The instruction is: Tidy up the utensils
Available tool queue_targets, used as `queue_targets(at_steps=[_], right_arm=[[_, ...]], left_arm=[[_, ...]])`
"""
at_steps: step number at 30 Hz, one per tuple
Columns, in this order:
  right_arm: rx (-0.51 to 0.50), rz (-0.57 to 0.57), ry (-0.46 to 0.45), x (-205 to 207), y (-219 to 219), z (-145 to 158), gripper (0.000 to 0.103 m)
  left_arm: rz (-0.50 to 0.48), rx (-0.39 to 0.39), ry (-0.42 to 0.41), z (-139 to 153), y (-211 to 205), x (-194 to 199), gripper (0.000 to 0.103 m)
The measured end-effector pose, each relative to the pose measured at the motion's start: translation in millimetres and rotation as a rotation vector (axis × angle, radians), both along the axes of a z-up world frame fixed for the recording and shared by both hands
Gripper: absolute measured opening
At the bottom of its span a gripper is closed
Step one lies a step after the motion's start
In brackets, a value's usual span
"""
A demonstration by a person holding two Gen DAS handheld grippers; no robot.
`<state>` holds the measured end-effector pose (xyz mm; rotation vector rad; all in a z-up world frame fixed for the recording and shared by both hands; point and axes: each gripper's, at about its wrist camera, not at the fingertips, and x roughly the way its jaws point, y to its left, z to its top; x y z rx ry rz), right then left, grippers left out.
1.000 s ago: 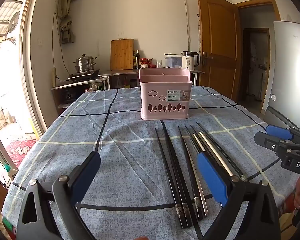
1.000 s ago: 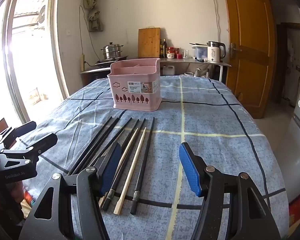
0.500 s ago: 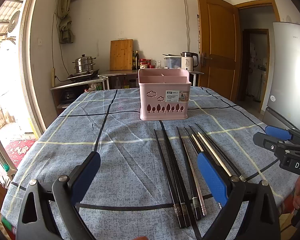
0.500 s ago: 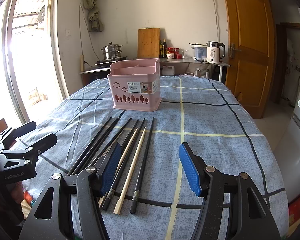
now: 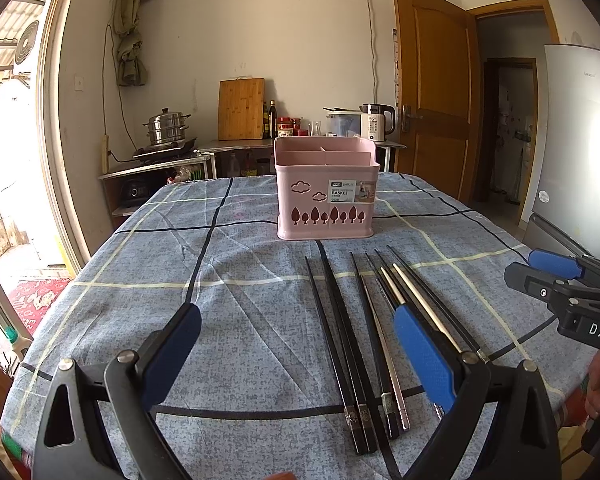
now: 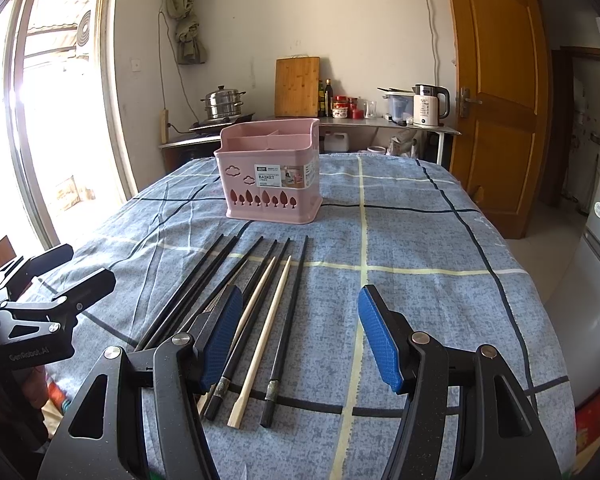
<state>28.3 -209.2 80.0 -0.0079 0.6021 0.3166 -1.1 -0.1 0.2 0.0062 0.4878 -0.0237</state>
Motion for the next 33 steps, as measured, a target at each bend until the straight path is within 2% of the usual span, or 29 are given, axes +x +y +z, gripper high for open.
queue_targets(at_steps=[33], right_arm=[[-0.003, -0.004, -0.007, -2.6, 0.4, 5.3, 0.061]], left_arm=[[-0.01, 0.0, 0.0, 1.5, -2.7, -0.9, 0.099]])
